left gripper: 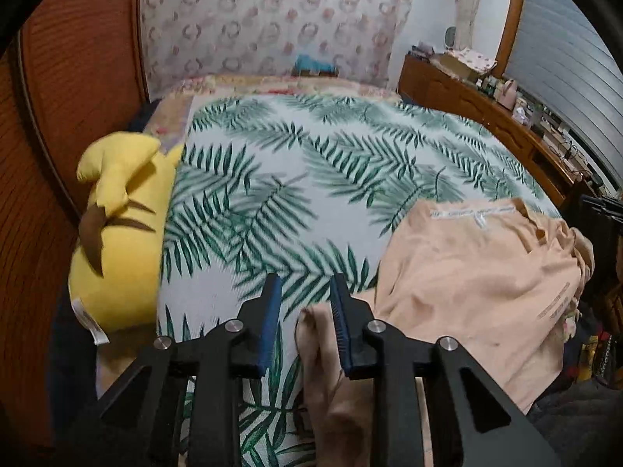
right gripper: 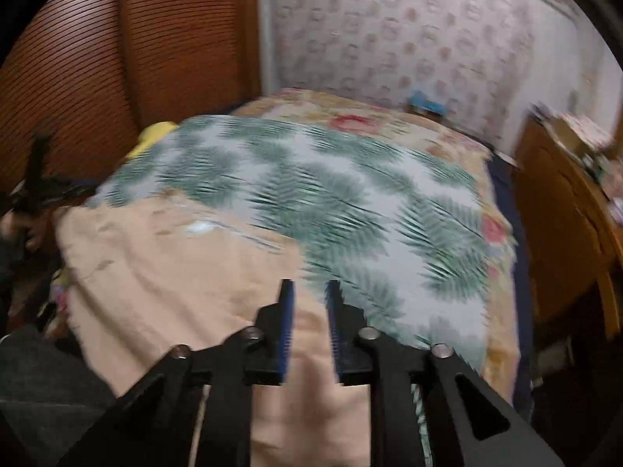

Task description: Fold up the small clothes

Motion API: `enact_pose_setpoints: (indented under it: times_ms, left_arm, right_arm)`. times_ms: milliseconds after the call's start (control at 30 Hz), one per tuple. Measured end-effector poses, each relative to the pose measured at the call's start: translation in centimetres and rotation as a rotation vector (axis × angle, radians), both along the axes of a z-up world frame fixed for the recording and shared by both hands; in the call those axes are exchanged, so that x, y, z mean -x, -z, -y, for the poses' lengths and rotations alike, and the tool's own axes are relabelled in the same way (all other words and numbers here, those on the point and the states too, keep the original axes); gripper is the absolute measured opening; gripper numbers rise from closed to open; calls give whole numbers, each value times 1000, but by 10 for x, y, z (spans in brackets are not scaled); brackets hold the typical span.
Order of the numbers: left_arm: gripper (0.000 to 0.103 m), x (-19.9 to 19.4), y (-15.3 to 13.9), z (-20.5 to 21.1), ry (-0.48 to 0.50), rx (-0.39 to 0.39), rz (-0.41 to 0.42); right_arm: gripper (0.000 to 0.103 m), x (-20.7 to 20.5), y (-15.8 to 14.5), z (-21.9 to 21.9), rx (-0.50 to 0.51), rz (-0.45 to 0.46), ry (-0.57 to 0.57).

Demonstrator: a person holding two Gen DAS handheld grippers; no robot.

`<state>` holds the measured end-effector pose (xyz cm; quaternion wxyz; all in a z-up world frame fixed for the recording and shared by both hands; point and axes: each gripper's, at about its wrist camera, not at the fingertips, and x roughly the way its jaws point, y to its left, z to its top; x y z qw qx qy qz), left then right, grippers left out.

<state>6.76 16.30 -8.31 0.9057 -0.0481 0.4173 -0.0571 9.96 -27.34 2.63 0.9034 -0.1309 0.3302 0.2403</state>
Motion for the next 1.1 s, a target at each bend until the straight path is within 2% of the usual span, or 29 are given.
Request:
enact_pose_setpoints:
  times_ms: [67, 167, 300, 400, 467, 700, 933, 1100]
  left_arm:
    - [28, 1, 6, 0, 13, 23, -19]
    - [35, 2, 17, 4, 15, 1, -48]
    - [39, 5, 26, 8, 19, -18, -58]
    - [39, 7, 27, 7, 12, -12, -52]
    - [39, 8, 27, 6, 12, -14, -46]
    - [39, 7, 28, 7, 7, -26, -40]
    - [39, 7, 28, 7, 14, -25, -34]
    - [39, 6, 28, 7, 9, -32, -28]
  right_arm:
    - [33, -10, 15, 17, 9, -1, 62]
    - [35, -22, 40, 41, 10, -42, 135]
    - [38, -20, 60, 52, -22, -75, 155]
    - [49, -14, 62, 58, -67, -78, 157]
    - [52, -8, 66, 60, -85, -84, 155]
    - [54, 8, 69, 44, -70, -87, 110]
    - [58, -25, 74, 50, -72, -96, 180]
    - [56, -23, 78, 37, -64, -107, 139]
